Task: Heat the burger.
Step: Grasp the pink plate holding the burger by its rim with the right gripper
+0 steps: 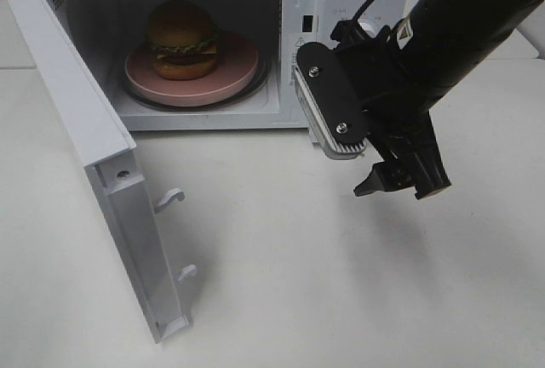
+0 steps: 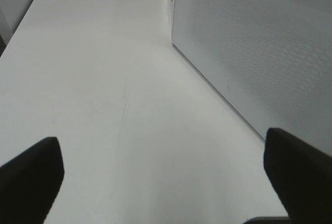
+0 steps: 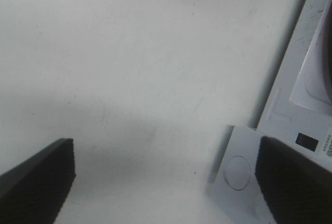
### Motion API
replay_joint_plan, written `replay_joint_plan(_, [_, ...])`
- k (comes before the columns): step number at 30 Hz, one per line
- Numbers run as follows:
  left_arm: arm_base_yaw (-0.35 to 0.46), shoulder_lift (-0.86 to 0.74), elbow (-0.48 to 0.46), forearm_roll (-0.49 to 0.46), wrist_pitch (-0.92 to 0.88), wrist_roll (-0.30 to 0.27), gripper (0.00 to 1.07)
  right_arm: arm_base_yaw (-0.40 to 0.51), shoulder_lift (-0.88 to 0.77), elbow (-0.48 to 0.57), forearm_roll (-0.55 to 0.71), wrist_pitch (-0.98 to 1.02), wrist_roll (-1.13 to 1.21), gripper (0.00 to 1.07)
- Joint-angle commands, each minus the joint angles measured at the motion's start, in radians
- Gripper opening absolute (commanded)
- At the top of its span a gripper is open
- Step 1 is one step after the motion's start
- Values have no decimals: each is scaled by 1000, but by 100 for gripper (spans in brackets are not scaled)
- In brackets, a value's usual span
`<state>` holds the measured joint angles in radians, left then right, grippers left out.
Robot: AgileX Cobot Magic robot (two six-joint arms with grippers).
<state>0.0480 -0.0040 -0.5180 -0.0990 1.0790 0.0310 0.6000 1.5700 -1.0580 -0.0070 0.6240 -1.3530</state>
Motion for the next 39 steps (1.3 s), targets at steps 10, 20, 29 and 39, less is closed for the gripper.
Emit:
replay_joint_plan(10, [0, -8, 2, -5, -9, -1, 100, 67, 119, -136, -95, -55, 77, 93])
replay_joint_plan(20, [0, -8, 2, -5, -9, -1, 100, 67, 223, -246, -110, -80, 77, 91])
replay_joint_plan(29, [0, -8, 2, -5, -9, -1, 100, 85, 332, -352, -139, -156, 138, 90])
replay_joint_plan(39, [0, -8, 2, -5, -9, -1, 100, 89, 462, -479, -160, -182, 174, 90])
